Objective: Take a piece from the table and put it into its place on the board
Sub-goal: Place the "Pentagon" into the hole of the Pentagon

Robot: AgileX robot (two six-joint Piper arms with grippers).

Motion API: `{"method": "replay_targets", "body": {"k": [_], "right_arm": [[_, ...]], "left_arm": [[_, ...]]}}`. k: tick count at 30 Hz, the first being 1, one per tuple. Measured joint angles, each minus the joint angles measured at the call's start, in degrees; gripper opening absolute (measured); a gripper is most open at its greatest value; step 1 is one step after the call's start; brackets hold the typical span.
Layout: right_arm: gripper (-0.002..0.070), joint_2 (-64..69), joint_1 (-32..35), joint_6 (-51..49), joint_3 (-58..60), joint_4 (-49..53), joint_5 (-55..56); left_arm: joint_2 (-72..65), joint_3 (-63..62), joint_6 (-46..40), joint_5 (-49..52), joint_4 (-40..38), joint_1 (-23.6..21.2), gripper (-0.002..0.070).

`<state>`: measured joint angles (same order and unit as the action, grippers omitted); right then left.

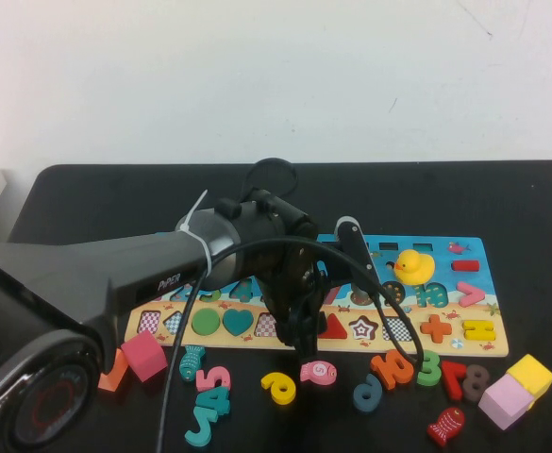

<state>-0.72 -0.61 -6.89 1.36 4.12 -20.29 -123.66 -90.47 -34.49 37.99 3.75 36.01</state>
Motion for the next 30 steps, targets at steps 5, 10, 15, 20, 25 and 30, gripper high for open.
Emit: {"method": "replay_targets", "body": {"k": [5, 10, 15, 20, 25, 30], "right_arm": [[0.0019, 0.0, 0.0, 0.0, 0.0, 0.0, 0.0], [0.0018, 0.0, 0.0, 0.0, 0.0, 0.0, 0.0], [0.0019, 0.0, 0.0, 0.0, 0.0, 0.0, 0.0], [0.0018, 0.0, 0.0, 0.0, 0.0, 0.0, 0.0], [0.0019, 0.0, 0.0, 0.0, 0.0, 0.0, 0.0], [0.0019, 0.0, 0.0, 0.0, 0.0, 0.0, 0.0]], "left_arm": [[0.0, -0.32, -0.79, -0.4, 0.0, 0.0, 0.0334], [0.0, -0.32, -1.48, -0.49, 0.0, 0.0, 0.0334], [-0.25, -0.45, -2.1, -0.49, -0.23, 0.0, 0.0348], [-0.73, -0.47, -2.16, -0.49, -0.99, 0.0, 0.0435], [-0.73, -0.68, -2.24, -0.5, -0.99, 0.0, 0.0489], [-0.54, -0.81, -2.24, 0.92, -0.99, 0.0, 0.0497]]}}
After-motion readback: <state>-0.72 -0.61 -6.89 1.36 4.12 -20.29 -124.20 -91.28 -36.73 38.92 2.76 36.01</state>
